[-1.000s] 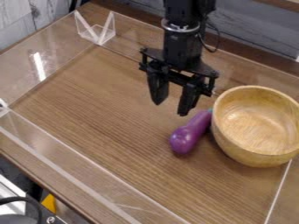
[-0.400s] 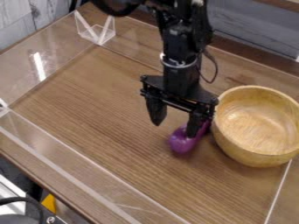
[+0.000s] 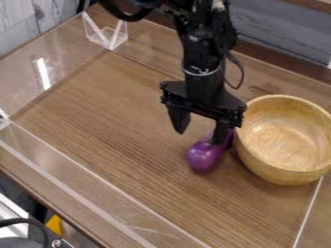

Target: Put the purple eggplant in the brown bowl

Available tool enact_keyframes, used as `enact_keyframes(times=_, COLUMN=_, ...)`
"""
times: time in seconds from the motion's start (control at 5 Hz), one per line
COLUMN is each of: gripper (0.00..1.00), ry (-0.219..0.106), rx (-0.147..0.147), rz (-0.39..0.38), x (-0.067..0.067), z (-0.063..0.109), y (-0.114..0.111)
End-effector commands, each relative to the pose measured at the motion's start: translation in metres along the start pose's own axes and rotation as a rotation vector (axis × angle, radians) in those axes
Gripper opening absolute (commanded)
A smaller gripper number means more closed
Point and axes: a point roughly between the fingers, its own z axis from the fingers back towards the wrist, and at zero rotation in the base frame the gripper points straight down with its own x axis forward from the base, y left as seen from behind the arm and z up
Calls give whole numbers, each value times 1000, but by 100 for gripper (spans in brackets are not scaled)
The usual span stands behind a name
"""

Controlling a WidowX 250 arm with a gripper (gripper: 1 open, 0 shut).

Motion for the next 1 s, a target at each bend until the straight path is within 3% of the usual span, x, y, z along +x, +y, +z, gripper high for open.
enact_keyframes(times=0.0, gripper=100, ry=-47, rx=-13, rz=-48, x=4, z=7, y=0)
enact_keyframes(times=0.2, gripper=100, ry=-67, rx=-20, rz=-79, x=4, z=6, y=5)
enact_keyframes(times=0.6, gripper=100, ry=-112, rx=-13, rz=-6, x=5, z=-27, y=11)
enact_keyframes(times=0.8, gripper=0, ry=-117, rx=-21, rz=2, x=2, z=-30, y=6)
